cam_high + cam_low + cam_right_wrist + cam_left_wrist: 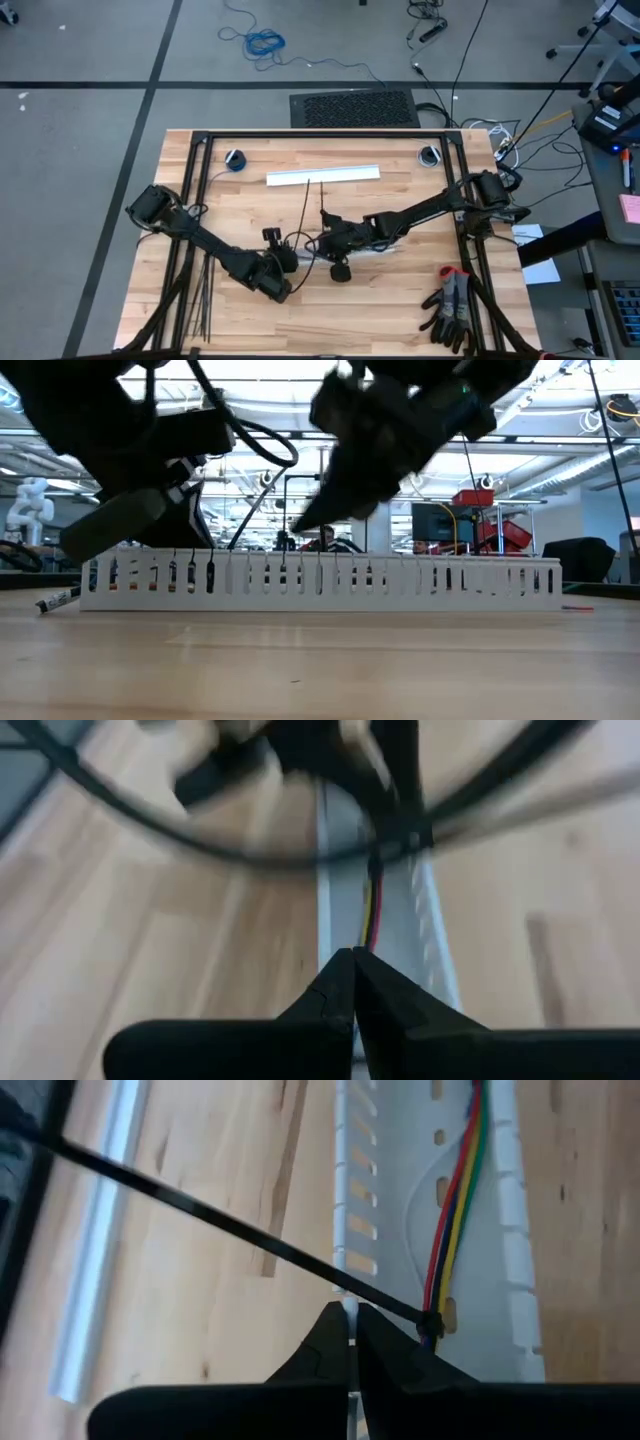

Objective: Ziptie cables
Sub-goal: Put the zip-tied cables into the white cable duct

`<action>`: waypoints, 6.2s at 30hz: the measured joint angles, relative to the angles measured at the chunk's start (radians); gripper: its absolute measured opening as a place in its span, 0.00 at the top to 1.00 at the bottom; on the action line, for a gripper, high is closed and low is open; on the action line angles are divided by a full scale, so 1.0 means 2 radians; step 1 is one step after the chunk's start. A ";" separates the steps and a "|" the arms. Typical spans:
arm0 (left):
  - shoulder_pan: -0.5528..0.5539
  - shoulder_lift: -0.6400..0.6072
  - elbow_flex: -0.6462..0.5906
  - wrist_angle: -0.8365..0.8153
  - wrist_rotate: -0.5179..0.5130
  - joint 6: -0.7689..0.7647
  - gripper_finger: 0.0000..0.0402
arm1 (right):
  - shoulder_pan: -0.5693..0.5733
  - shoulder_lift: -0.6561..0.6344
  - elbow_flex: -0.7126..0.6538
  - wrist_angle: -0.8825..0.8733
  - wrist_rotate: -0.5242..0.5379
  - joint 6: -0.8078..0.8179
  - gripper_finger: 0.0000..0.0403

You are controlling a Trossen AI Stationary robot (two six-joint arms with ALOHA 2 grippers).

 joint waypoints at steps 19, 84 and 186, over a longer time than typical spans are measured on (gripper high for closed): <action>-0.008 0.002 -0.004 0.023 -0.018 0.080 0.99 | -0.044 0.043 0.000 0.129 -0.099 -0.075 1.00; -0.012 0.003 -0.004 0.029 -0.018 0.067 0.99 | -0.018 0.055 0.070 0.019 -0.036 -0.126 1.00; -0.006 0.003 -0.004 0.040 -0.015 0.106 0.97 | -0.045 0.092 0.088 0.050 -0.031 -0.233 0.99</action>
